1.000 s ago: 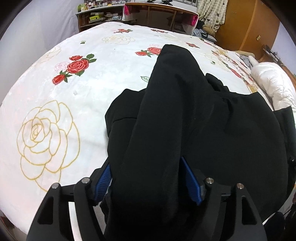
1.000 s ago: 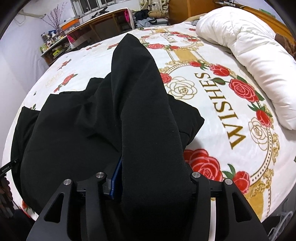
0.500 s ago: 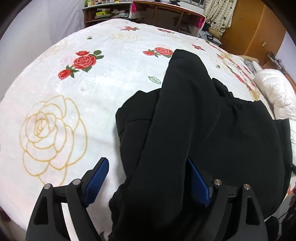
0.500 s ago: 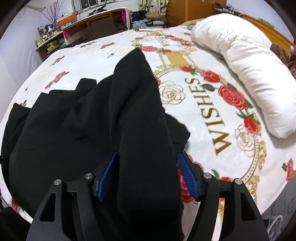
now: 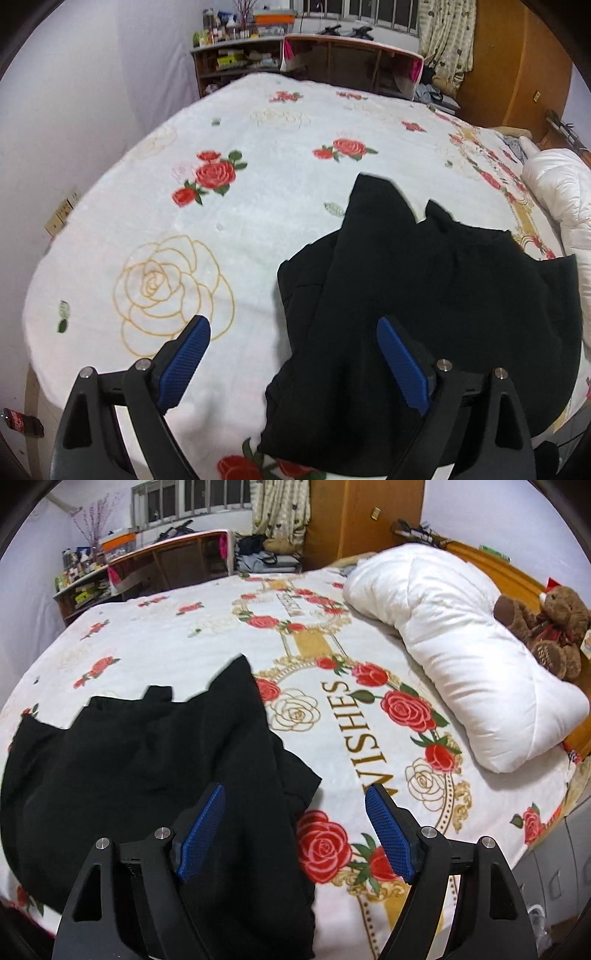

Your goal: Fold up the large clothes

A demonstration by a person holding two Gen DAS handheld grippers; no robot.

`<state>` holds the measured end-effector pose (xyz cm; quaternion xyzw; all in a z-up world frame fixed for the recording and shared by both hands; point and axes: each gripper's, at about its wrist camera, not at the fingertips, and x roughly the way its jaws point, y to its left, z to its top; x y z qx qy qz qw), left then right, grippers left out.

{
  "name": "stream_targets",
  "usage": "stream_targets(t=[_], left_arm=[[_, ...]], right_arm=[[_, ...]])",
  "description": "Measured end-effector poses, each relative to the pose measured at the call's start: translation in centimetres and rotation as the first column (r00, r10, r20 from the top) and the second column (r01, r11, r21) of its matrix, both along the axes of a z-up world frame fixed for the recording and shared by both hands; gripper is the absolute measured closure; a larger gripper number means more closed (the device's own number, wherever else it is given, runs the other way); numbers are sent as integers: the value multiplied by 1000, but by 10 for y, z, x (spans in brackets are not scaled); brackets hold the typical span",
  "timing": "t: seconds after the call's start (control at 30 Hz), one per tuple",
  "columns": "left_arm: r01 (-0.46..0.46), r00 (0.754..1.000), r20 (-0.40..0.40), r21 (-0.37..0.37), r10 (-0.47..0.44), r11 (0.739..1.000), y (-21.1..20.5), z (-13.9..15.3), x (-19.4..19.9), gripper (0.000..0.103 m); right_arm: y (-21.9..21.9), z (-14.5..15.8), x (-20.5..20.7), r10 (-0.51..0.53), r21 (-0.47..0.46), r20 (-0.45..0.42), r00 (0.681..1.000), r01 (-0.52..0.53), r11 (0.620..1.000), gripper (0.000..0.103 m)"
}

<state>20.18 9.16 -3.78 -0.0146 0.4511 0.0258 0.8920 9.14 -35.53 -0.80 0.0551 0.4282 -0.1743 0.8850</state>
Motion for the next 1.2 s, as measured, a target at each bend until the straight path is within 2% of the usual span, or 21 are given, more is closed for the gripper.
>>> stream_targets(t=[0.13, 0.37, 0.53, 0.67, 0.87, 1.0, 1.1, 1.2], left_arm=[[49, 999, 10, 17, -49, 999, -21, 12, -22, 10], [116, 993, 24, -23, -116, 993, -56, 15, -60, 10], [124, 989, 85, 0, -123, 992, -80, 17, -100, 10], [145, 981, 123, 50, -150, 988, -96, 14, -129, 10], [183, 975, 107, 107, -194, 977, -110, 6, -156, 10], [209, 973, 85, 53, -213, 977, -115, 3, -166, 10], [228, 971, 67, 42, -230, 973, -123, -1, -173, 10], [221, 972, 59, 110, -228, 969, -132, -2, -177, 10]], right_arm=[[29, 17, -17, 43, 11, 24, 999, -43, 999, 25], [82, 30, -45, 114, 28, 71, 991, -116, 993, 25], [122, 28, -70, 141, 29, 83, 987, -144, 989, 25], [152, 19, -94, 180, 28, 71, 981, -182, 983, 25], [167, 16, -120, 187, -15, 69, 980, -187, 982, 25], [171, 18, -130, 187, -20, 75, 979, -186, 982, 25], [173, 18, -133, 186, -26, 74, 980, -185, 982, 25], [172, 18, -136, 180, -21, 79, 981, -179, 984, 25]])
